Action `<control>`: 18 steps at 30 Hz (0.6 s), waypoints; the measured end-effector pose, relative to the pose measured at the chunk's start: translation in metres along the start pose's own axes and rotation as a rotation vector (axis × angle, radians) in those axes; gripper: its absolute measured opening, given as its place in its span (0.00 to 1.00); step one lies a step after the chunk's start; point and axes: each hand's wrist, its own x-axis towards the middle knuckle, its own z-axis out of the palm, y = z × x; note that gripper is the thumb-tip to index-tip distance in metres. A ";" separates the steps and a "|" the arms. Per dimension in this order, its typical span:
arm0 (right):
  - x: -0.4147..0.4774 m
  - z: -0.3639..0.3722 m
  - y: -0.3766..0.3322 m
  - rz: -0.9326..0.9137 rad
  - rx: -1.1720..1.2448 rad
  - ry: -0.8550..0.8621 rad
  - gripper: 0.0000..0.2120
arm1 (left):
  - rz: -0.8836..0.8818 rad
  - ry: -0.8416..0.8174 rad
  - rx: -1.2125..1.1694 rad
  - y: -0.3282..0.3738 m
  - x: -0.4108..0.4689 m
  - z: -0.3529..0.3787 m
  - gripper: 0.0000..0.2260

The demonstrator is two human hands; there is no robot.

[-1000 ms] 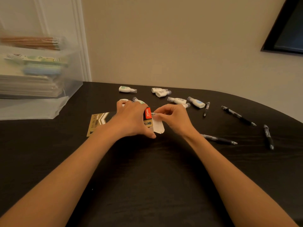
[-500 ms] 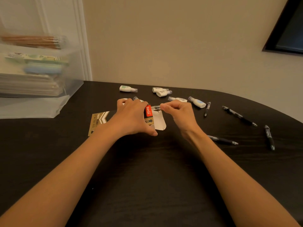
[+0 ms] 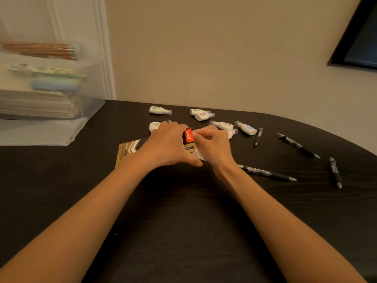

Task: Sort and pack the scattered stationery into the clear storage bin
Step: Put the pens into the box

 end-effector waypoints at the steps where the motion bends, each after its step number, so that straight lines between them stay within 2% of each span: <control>1: 0.001 0.001 0.000 -0.007 -0.044 -0.029 0.06 | -0.001 -0.004 -0.007 -0.001 0.000 0.000 0.37; 4: 0.003 0.000 0.000 0.023 -0.100 -0.058 0.09 | 0.000 -0.020 -0.003 -0.002 0.000 0.000 0.36; 10: -0.003 -0.006 -0.005 0.080 -0.031 -0.213 0.06 | 0.019 -0.044 0.001 -0.001 -0.001 0.004 0.36; 12: -0.002 -0.008 -0.003 0.090 -0.026 -0.257 0.10 | 0.006 -0.050 0.008 -0.002 0.000 0.004 0.37; 18: 0.001 -0.015 0.003 0.067 0.016 -0.191 0.08 | 0.016 -0.062 0.023 0.001 0.000 0.006 0.37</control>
